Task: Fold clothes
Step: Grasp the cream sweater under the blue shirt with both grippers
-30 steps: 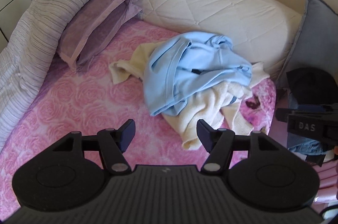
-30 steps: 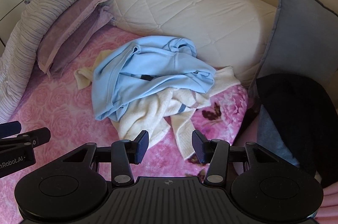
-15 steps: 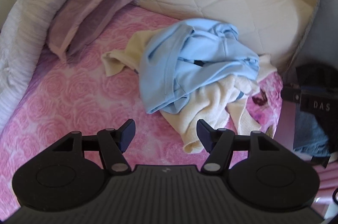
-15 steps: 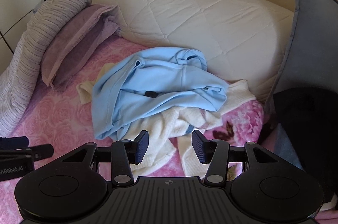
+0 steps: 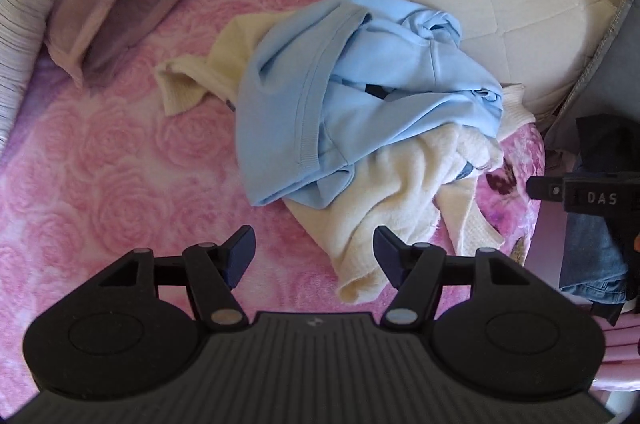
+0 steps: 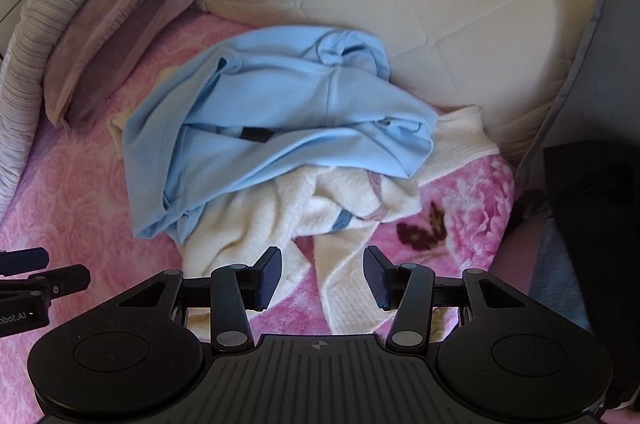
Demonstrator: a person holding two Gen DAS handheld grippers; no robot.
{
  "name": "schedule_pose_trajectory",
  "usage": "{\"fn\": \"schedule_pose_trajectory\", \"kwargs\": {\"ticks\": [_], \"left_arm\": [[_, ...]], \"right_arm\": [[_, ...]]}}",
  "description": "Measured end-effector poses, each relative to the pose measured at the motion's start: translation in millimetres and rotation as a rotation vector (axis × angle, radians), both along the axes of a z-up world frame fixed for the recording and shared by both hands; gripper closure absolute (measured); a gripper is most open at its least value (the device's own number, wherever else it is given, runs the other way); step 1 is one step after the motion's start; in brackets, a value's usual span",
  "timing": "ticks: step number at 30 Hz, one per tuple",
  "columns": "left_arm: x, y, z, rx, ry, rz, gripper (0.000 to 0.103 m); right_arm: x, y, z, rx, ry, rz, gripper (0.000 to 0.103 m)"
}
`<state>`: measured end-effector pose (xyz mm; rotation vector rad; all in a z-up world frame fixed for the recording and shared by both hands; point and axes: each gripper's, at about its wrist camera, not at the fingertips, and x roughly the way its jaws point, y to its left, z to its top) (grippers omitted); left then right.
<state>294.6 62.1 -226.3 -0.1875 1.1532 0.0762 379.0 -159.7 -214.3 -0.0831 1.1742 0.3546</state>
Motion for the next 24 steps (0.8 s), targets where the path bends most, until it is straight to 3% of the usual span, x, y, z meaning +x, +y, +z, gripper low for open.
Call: {"fn": "schedule_pose_trajectory", "kwargs": {"ticks": [6,15,20,21,22,23,24], "left_arm": [[-2,-5,-57,-0.086,0.044,-0.005,0.041],[-11,-17,-140,-0.217,0.121,0.085,0.041],[-9,-20,-171,-0.293,0.11,0.186,0.043],[-8,-21,-177,-0.313,0.099,0.206,0.046],[-7,-22,-181,-0.326,0.089,0.216,0.068],[-6,-23,-186,-0.34,0.079,0.222,0.082],[-5,-24,-187,-0.349,0.07,0.22,0.089]], "right_arm": [[13,-5,-37,0.042,0.084,-0.031,0.054],[24,-16,-86,0.085,0.169,-0.085,0.054],[29,-27,-100,0.13,0.185,-0.138,0.054],[31,-29,-102,0.141,0.187,-0.153,0.054],[33,-32,-104,0.153,0.19,-0.17,0.054],[35,-35,-105,0.163,0.194,-0.189,0.054],[37,-37,-106,0.173,0.198,-0.204,0.054]]}}
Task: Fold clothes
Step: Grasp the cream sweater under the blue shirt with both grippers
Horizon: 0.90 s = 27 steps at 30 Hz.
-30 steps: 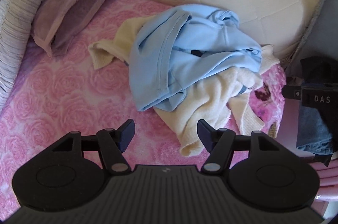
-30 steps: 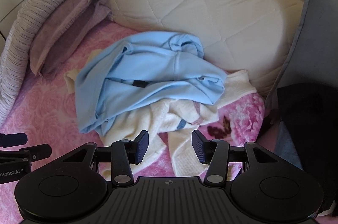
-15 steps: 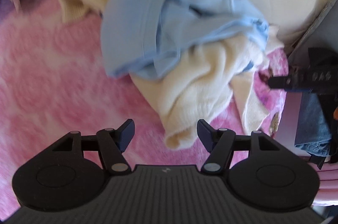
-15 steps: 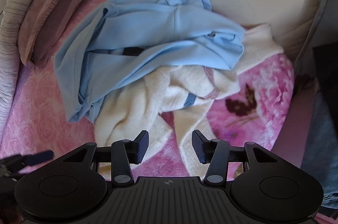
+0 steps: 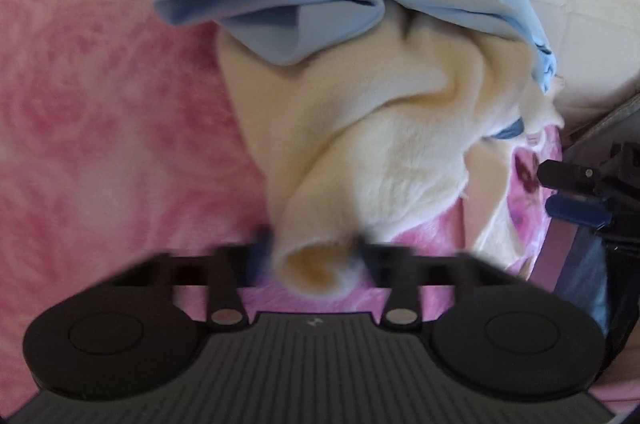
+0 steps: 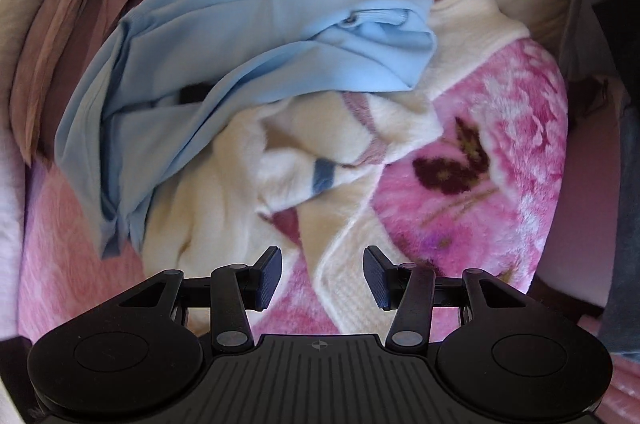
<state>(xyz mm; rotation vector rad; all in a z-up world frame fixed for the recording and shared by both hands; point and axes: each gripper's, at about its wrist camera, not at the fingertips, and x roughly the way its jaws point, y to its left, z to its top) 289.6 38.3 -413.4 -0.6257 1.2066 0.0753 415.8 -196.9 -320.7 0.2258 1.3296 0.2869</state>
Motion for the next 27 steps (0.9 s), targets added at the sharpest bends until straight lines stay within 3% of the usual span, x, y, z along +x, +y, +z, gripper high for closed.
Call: {"fn": "schedule_pose_trajectory", "kwargs": {"ticks": [8,11,16,17,19,20,21,27], "left_arm": [[-49,47,27,0.046,-0.088,0.132,0.091],[-58,63,22,0.004,-0.081,0.172,0.084],[-50,54,-9,-0.114,-0.036,0.249,0.079],[-49,52,-15,-0.138,-0.033,0.274,0.079],[-49,52,-18,-0.152,-0.053,0.299,0.091],[-50,53,-15,-0.147,-0.067,0.295,0.091],[-51,55,-9,-0.127,-0.081,0.288,0.092],[-61,74,54,0.051,-0.201,0.239,0.094]], "right_arm": [[20,-4,-14,0.178,0.041,-0.13,0.054],[28,-4,-20,0.26,0.057,-0.181,0.054],[38,-2,-26,0.37,0.068,-0.231,0.054],[39,0,-25,0.381,0.064,-0.228,0.054],[41,2,-24,0.404,0.056,-0.223,0.054],[41,3,-23,0.416,0.052,-0.22,0.062],[42,4,-22,0.428,0.047,-0.217,0.089],[47,12,-17,0.497,0.023,-0.2,0.091]]}}
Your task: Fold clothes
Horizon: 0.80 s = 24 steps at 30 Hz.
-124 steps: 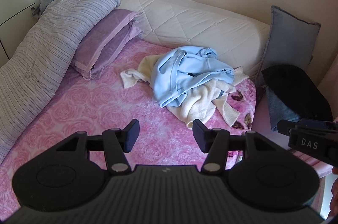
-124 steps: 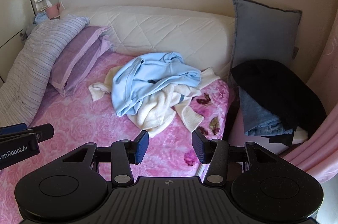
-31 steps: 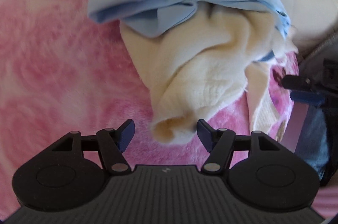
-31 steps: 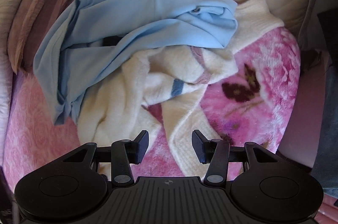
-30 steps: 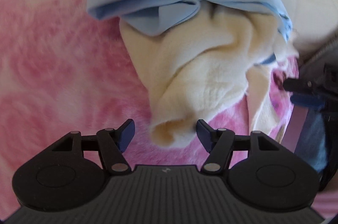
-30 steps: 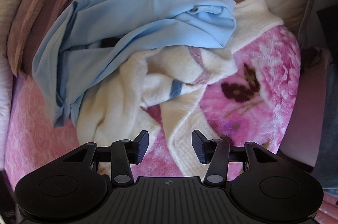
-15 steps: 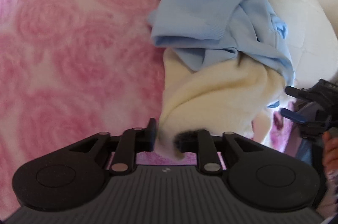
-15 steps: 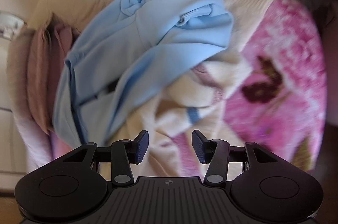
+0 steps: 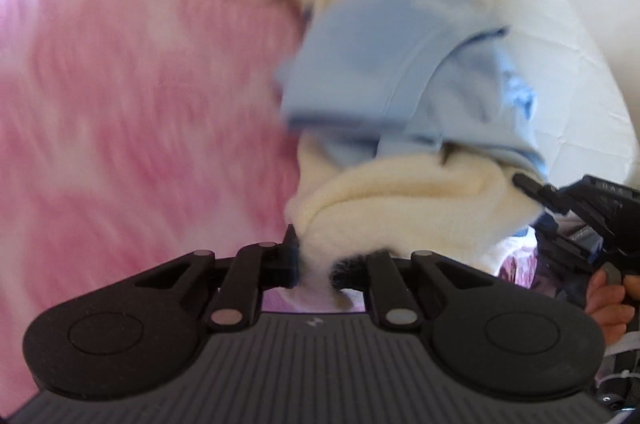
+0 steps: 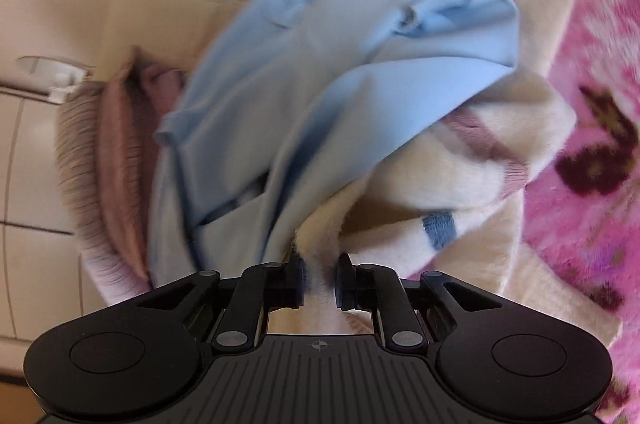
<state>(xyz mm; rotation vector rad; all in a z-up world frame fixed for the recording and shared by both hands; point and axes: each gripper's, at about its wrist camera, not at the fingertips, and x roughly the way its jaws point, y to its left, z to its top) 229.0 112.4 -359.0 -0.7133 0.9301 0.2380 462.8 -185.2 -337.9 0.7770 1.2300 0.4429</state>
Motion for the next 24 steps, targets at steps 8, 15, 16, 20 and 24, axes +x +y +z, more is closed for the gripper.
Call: {"fn": "schedule_pose_trajectory", "kwargs": {"ticks": [8,15,16,20,24], "left_arm": [[-8,19,140,0.246,-0.306,0.029,0.094],[-82,37,254,0.329,-0.535,0.117,0.094],[-97,43,266,0.341,-0.561,0.126,0.094],[-161,51,314,0.401,-0.665,0.145,0.094],[-234,59,366,0.466,-0.739,0.182,0.094]], "right_arm": [[-24,28,106,0.112,-0.241,0.095,0.092],[-78,56,215,0.214,-0.452,0.198,0.092],[-92,59,228,0.228,-0.477,0.214,0.092],[-151,76,278,0.276,-0.584,0.268,0.092],[-217,100,324,0.338,-0.653,0.322,0.092]]}}
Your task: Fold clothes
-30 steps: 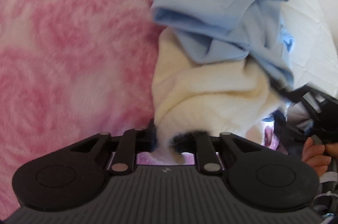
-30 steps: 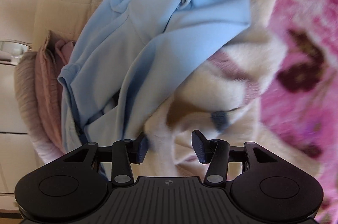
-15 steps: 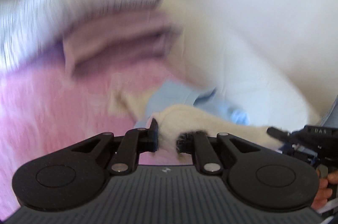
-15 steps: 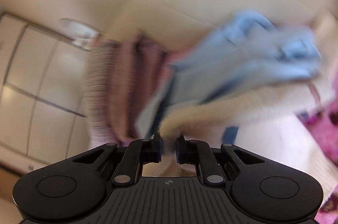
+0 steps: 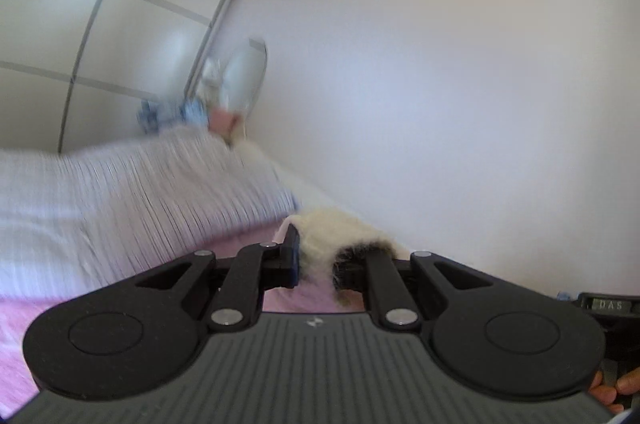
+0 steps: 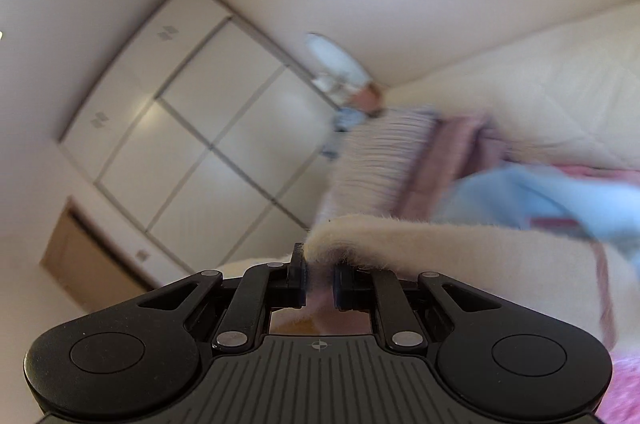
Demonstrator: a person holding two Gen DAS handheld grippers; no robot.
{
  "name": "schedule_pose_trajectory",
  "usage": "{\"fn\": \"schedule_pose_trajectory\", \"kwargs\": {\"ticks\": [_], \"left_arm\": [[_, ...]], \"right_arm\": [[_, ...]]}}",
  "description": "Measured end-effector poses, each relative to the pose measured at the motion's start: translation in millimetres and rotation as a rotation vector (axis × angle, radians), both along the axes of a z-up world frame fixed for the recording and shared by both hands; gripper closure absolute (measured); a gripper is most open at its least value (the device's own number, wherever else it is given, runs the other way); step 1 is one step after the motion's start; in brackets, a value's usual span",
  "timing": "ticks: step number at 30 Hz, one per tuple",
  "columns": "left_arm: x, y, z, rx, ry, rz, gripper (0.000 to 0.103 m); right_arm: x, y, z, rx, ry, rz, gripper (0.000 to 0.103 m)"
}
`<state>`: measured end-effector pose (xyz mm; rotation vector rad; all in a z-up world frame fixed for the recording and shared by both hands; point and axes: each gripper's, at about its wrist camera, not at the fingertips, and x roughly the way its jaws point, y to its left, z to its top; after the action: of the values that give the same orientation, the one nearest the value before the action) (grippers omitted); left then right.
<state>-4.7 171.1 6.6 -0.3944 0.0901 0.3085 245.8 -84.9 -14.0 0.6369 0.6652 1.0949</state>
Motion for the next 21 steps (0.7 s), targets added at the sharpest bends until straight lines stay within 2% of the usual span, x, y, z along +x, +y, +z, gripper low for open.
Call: {"fn": "schedule_pose_trajectory", "kwargs": {"ticks": [5,7,9,10,11,12,13,15,16,18,21], "left_arm": [[-117,13,61,0.061,-0.072,0.097,0.094],[-166,18,84,0.101,-0.07,0.145,0.094],[-208,23,102,0.131,-0.026,0.184,0.094],[-224,27,105,0.134,0.025,0.204,0.092],[-231,34,96,0.114,0.125,0.232,0.092],[-239,41,87,0.093,0.224,0.259,0.092],[-247,47,78,0.071,0.324,0.286,0.091],[-263,60,60,0.028,0.524,0.34,0.09],[-272,65,48,0.001,0.607,0.364,0.088],[-296,62,11,-0.074,0.695,0.406,0.084],[-333,58,-44,-0.188,0.827,0.469,0.084]], "right_arm": [[-88,47,55,0.055,-0.063,0.129,0.092],[-126,71,76,0.08,-0.07,0.191,0.092],[-164,97,89,0.074,-0.056,0.267,0.092],[-183,111,95,0.069,-0.048,0.307,0.091],[-198,130,95,0.02,-0.02,0.343,0.09],[-211,150,93,-0.046,0.015,0.377,0.08],[-225,170,90,-0.112,0.05,0.411,0.066],[-250,204,75,-0.265,0.097,0.453,0.047],[-264,215,65,-0.322,0.103,0.468,0.045],[-292,231,47,-0.431,0.098,0.495,0.045],[-337,231,31,-0.577,-0.007,0.538,0.045]]}}
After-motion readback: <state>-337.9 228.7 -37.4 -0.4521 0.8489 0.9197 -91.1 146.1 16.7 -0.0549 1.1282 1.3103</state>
